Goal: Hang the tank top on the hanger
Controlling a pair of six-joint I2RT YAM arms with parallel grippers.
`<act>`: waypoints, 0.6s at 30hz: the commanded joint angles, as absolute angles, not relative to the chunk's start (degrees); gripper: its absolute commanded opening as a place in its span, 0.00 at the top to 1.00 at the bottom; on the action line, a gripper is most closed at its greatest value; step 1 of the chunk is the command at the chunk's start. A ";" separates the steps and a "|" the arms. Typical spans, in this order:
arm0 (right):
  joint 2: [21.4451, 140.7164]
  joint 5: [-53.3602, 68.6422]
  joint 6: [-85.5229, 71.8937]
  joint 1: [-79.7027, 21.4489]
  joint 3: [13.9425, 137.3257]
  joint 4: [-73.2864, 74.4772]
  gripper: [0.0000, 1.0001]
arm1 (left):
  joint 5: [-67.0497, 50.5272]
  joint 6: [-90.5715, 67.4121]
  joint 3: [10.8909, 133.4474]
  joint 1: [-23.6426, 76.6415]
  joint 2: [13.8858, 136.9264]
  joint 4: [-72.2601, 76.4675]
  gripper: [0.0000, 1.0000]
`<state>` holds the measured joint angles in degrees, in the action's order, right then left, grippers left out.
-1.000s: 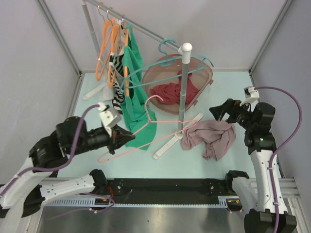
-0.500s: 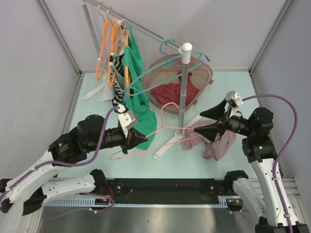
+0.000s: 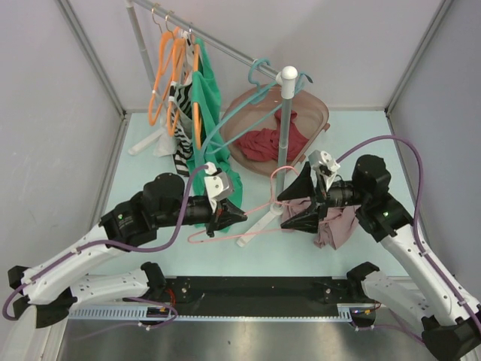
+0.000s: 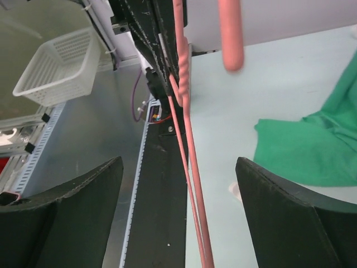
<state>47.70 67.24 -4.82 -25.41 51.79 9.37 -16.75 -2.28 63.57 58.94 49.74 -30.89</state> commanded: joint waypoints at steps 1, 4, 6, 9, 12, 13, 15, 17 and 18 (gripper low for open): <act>48.43 63.64 -1.75 -29.35 53.88 9.76 0.17 | -20.92 -0.62 63.72 58.62 50.62 -25.93 1.00; 48.87 63.02 -3.25 -30.84 53.79 7.13 0.33 | -20.66 -0.35 63.72 58.62 51.06 -26.45 1.00; 48.69 62.58 -3.25 -31.29 53.88 7.03 0.40 | -19.96 -0.26 63.54 58.62 51.06 -26.72 1.00; 48.08 61.35 -3.25 -31.73 53.88 7.29 0.49 | -19.07 -0.09 63.54 58.62 50.98 -27.07 1.00; 47.73 60.12 -2.81 -31.73 53.79 7.91 0.68 | -18.98 -0.09 63.54 58.62 51.41 -27.16 1.00; 47.55 59.42 -2.55 -31.73 53.79 8.43 0.84 | -18.98 -0.17 63.63 58.62 51.68 -27.07 1.00; 47.37 57.32 -1.76 -31.73 53.70 8.79 1.00 | -18.81 -0.09 63.63 58.62 52.03 -26.72 1.00; 46.85 55.99 -0.10 -31.73 53.70 10.36 1.00 | -16.88 -0.35 63.63 58.62 52.38 -26.63 0.87; 46.58 53.99 -0.18 -31.82 53.70 11.07 1.00 | -15.92 -0.44 63.89 58.62 52.64 -26.63 0.74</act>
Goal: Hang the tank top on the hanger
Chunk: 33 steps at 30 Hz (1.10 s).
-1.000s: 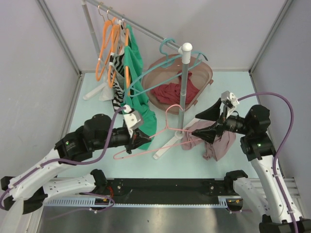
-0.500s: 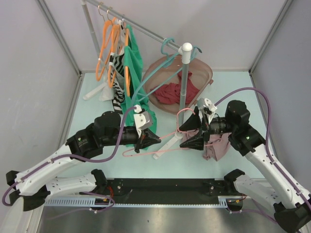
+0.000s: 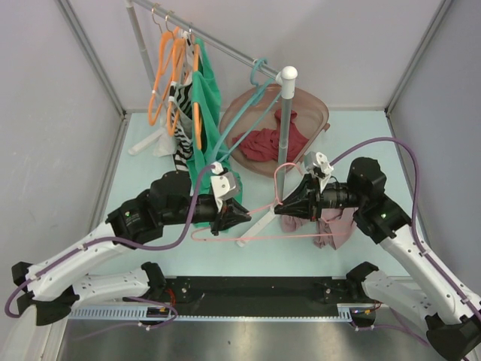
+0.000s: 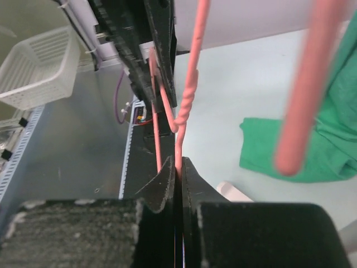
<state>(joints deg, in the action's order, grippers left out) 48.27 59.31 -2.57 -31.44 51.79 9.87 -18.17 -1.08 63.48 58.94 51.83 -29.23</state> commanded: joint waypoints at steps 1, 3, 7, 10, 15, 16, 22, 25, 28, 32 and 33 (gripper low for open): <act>45.97 52.66 1.30 -31.73 53.70 12.29 1.00 | -14.43 -0.44 63.98 58.71 52.65 -26.63 0.41; 45.53 48.28 3.50 -31.47 54.31 14.23 1.00 | -12.75 -0.53 64.07 58.62 52.38 -26.28 0.18; 44.30 41.85 7.02 -29.89 56.33 21.68 1.00 | -5.20 -1.05 63.63 58.54 50.45 -25.14 0.01; 43.77 37.63 8.88 -28.22 59.57 27.32 1.00 | -0.45 -1.84 61.97 58.10 47.82 -23.47 0.00; 45.52 34.03 12.47 -26.19 65.99 39.42 1.00 | 0.53 -4.04 56.88 55.81 44.30 -20.57 0.01; 45.96 32.97 13.70 -25.41 67.31 41.46 1.00 | -1.13 -4.22 56.08 55.46 43.77 -20.48 0.01; 47.46 34.80 15.29 -20.84 73.12 46.84 1.00 | -5.01 -6.58 48.09 55.55 46.31 -17.59 0.06; 46.85 35.77 15.56 -19.34 73.30 47.20 1.00 | -7.29 -9.65 41.94 55.81 48.68 -9.95 0.09; 45.53 36.91 15.82 -18.46 73.91 47.72 1.00 | -6.77 -12.29 37.19 56.34 50.53 -1.87 0.10; 43.42 40.06 16.43 -17.93 74.71 48.42 1.00 | -5.54 -13.89 32.26 56.34 52.63 7.90 0.09; 43.24 40.17 16.35 -18.02 74.88 48.51 1.00 | -5.10 -13.89 32.08 56.34 53.69 8.43 0.09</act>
<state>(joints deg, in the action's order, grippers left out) 45.82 36.56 15.31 -18.24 71.22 47.90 -5.23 -10.72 32.82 56.12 52.47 -4.71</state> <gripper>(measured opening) 0.034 0.909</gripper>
